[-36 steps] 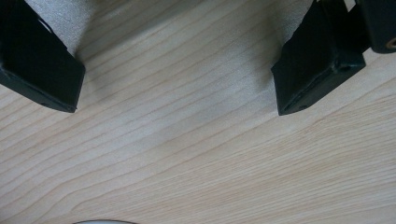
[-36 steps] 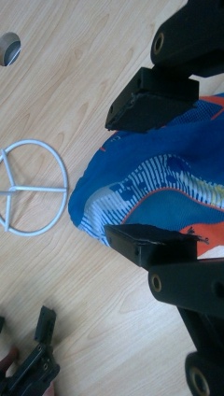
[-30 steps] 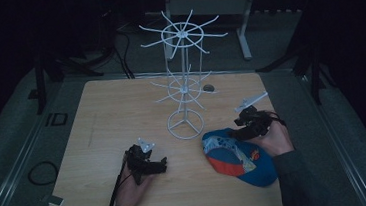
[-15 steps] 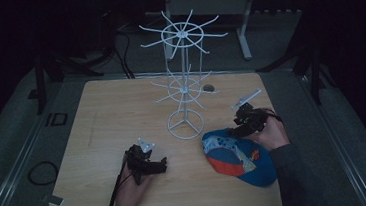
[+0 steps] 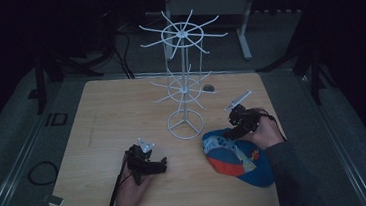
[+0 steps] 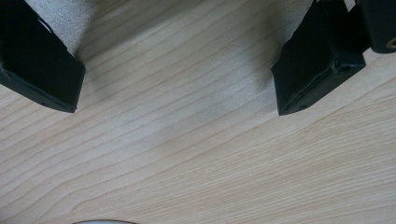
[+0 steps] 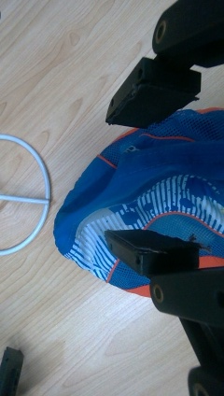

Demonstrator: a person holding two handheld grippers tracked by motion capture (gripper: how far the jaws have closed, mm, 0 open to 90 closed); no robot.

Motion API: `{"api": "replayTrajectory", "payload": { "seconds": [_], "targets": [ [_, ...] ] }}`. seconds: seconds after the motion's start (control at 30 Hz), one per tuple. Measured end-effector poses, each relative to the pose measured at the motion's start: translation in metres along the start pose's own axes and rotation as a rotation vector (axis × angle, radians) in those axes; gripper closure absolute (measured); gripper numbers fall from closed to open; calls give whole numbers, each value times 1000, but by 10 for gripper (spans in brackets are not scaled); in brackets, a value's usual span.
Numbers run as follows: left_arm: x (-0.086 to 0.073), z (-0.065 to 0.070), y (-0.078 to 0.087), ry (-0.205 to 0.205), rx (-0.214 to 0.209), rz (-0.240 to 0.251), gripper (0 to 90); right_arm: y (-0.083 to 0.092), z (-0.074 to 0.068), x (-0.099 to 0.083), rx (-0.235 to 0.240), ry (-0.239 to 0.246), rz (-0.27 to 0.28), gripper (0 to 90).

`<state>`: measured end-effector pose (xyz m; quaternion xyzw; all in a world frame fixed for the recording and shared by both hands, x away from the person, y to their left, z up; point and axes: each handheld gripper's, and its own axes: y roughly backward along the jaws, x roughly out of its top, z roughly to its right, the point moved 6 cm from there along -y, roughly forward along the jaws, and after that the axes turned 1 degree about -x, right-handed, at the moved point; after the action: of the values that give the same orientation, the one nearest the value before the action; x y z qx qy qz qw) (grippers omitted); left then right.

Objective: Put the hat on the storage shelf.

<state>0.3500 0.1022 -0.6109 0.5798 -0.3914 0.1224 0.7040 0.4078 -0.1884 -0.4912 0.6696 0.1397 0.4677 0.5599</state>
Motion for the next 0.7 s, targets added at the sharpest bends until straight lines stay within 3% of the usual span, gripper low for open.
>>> {"api": "replayTrajectory", "payload": {
  "seconds": [0.7],
  "targets": [
    [0,0,0,1,-1,0,26,-19,-4,4,11,24,-24,317]
  ]
}}
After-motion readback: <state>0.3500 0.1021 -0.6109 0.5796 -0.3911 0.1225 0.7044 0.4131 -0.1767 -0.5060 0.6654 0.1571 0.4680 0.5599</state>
